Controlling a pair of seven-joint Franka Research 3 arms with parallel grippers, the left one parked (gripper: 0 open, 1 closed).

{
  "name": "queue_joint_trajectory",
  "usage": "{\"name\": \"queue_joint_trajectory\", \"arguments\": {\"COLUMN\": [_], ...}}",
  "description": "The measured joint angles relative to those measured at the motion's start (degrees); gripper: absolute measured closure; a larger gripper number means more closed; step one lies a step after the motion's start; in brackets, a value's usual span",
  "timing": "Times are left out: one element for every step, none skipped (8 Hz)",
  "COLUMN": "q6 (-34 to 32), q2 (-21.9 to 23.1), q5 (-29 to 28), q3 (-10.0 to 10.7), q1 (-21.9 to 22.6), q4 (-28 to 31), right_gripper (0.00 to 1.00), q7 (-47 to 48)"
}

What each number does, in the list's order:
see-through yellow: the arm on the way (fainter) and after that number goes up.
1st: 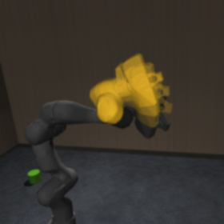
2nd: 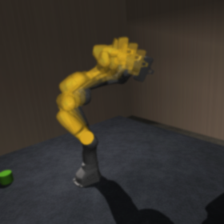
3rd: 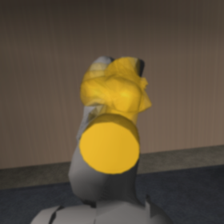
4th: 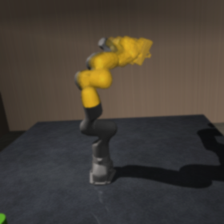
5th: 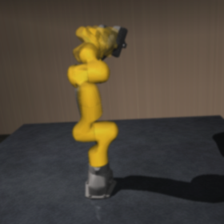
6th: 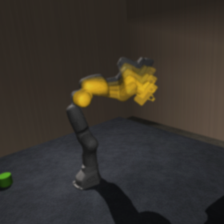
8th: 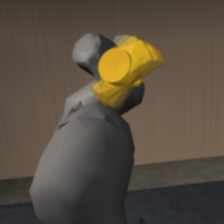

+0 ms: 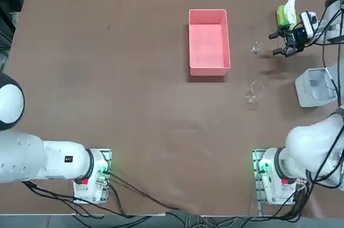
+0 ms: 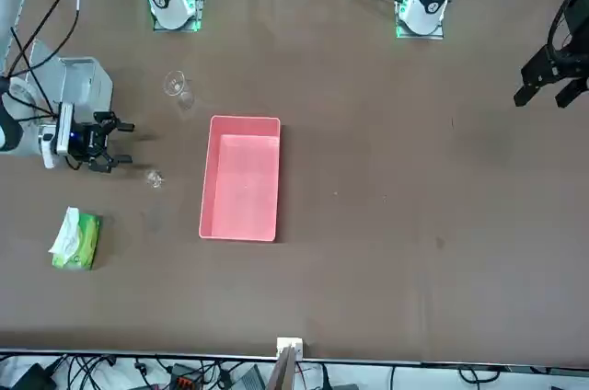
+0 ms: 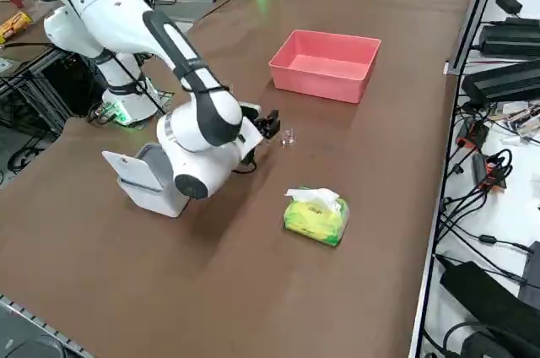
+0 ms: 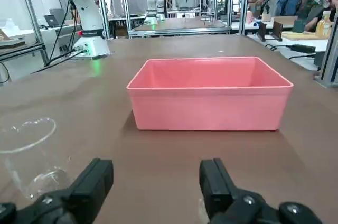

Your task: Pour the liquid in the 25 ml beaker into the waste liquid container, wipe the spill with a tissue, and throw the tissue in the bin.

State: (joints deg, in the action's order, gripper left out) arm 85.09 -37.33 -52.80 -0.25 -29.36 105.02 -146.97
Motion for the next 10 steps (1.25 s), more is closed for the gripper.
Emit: {"name": "queue_joint_trajectory", "arguments": {"q6": [-0.4, -0.9, -1.3, -1.6, -1.8, -1.9, -2.1, -2.3, -2.4, -2.5], "q2": [-1.2, -2.7, -4.1, -5.5, -6.7, -7.7, -8.3, -8.7, -9.1, -9.7], "q5": [0.0, 0.0, 0.0, -0.2, -0.6, -0.8, -0.8, -1.1, -1.3, -1.6], "q3": [0.0, -0.1, -0.2, -0.2, -0.3, -0.3, -0.3, -0.3, -0.3, -0.3], "q1": [-0.3, -0.4, -0.5, -0.6, -0.7, -0.9, -1.3, -1.6, -1.9, -2.0], "q4": [-0.9, -1.7, -2.4, -2.9, -3.5, -3.9, -4.1, -4.2, -4.6, -5.2], "right_gripper": [0.00, 0.00, 0.00, 0.00, 0.00, 0.00, 0.00, 0.00, 0.00, 0.00], "q7": [-1.1, -2.1, -2.9, -3.8, -4.3, -4.6, -4.8, -4.9, -5.0, -5.2]}}
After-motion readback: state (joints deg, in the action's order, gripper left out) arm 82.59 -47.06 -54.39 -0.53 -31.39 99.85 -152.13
